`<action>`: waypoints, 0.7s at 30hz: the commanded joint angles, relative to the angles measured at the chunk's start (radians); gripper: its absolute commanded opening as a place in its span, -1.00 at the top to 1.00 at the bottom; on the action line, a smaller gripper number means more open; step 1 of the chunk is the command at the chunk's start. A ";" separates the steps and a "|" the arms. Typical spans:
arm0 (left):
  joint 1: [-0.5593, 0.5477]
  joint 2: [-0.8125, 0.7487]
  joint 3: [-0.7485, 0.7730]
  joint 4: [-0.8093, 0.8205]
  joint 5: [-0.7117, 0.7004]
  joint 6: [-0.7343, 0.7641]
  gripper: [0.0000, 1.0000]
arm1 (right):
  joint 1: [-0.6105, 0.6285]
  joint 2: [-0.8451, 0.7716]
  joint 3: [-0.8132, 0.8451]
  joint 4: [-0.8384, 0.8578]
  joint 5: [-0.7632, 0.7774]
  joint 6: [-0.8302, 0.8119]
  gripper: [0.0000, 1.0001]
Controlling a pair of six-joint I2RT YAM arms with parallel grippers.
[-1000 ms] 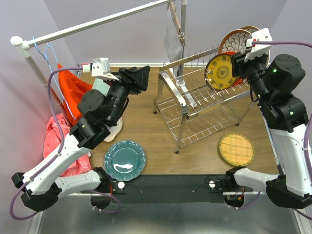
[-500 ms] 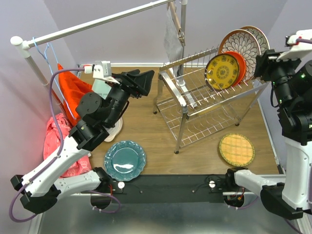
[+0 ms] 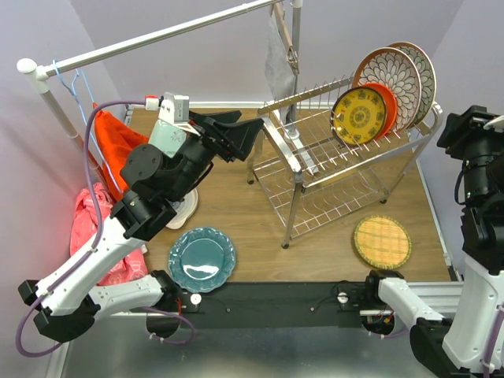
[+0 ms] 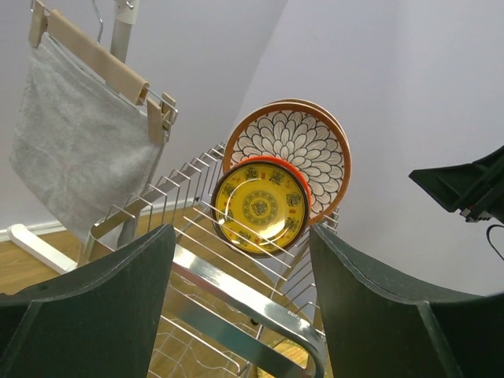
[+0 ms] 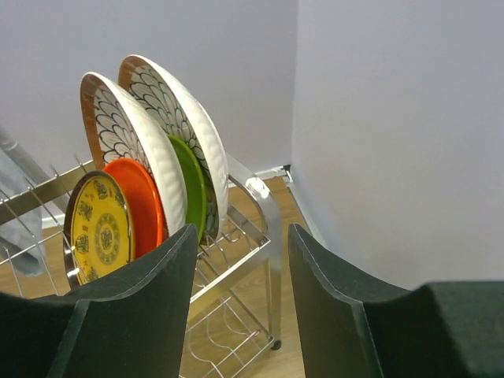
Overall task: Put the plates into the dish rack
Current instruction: Grab a plate with the right arm
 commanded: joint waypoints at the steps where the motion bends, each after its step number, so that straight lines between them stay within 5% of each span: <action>1: 0.004 -0.019 0.016 -0.033 0.033 0.011 -0.56 | -0.030 -0.017 -0.007 -0.057 -0.011 0.048 -0.15; 21: 0.006 -0.134 -0.119 -0.121 0.044 -0.041 -0.55 | -0.131 -0.163 -0.311 -0.209 0.037 0.150 -0.10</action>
